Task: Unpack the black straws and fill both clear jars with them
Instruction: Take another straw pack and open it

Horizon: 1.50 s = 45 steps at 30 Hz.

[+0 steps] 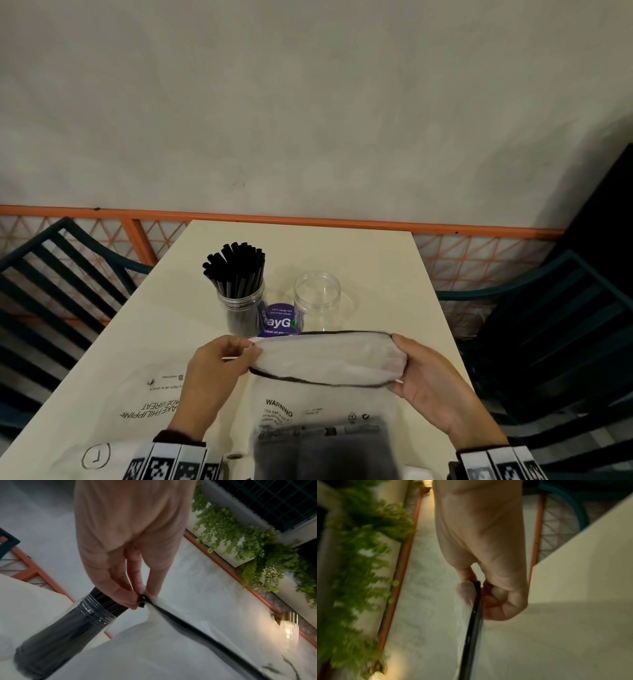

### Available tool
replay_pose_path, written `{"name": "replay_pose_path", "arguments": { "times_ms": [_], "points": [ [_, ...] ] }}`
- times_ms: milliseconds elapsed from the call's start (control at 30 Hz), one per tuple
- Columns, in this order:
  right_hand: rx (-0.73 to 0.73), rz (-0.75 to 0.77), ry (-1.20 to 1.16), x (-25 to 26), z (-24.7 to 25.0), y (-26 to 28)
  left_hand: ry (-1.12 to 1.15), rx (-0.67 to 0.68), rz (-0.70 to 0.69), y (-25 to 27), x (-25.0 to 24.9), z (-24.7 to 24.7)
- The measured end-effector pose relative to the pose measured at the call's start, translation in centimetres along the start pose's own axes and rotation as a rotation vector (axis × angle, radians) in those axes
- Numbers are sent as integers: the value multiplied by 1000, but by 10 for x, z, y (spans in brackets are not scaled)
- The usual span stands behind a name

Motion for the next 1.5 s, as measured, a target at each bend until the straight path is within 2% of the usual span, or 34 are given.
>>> {"name": "replay_pose_path", "arguments": {
  "times_ms": [133, 200, 333, 433, 567, 633, 733, 800, 900, 1033, 1133, 1233, 1300, 1367, 1433, 1500],
  "points": [
    [-223, 231, 584, 3, -7, 11, 386, 75, 208, 5, -2, -4],
    [-263, 296, 788, 5, -8, 12, 487, 126, 294, 6, -2, -6],
    [-273, 286, 793, 1, -14, 11, 539, 236, 398, 10, 0, -13],
    [-225, 221, 734, -6, -24, 12, 567, 293, 407, 14, 0, -20],
    [-295, 195, 865, -15, -24, 4, 655, 366, 432, 18, -4, -26],
    [-298, 135, 712, -14, -20, 1, 728, 366, 475, 19, -5, -25],
    [-144, -48, 122, -9, -11, -3, 847, 332, 529, 16, -4, -18],
    [-40, -92, -171, -3, -2, -5, 912, 290, 583, 15, -3, -13],
    [82, -83, -288, 5, 4, -1, 972, 304, 622, 16, -6, -10],
    [134, -53, -358, 2, 5, -1, 1060, 284, 590, 10, -5, -7],
    [146, -58, -344, -4, 1, -3, 1131, 282, 503, 9, -11, -6],
    [103, -31, -177, -6, -12, 3, 1101, 361, 389, 14, -29, -9],
    [139, -3, -81, -7, -25, 11, 1048, 326, 312, 14, -32, -12],
    [153, 26, 148, -15, -26, 12, 944, 229, 263, 13, -31, -14],
    [-29, 144, 519, -17, -19, 6, 734, 163, 199, 14, -28, -12],
    [-301, 274, 724, -11, -9, 1, 462, 108, 107, 17, -26, -12]
  ]
}}
Point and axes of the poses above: each hand's wrist, its own y-axis away from the middle knuckle, its own z-axis out of the back of the hand, x = y × z, the point moved 2 cm from there along -y, towards the middle knuckle, and after that the axes turned 9 degrees about y, right-handed, at the moved point
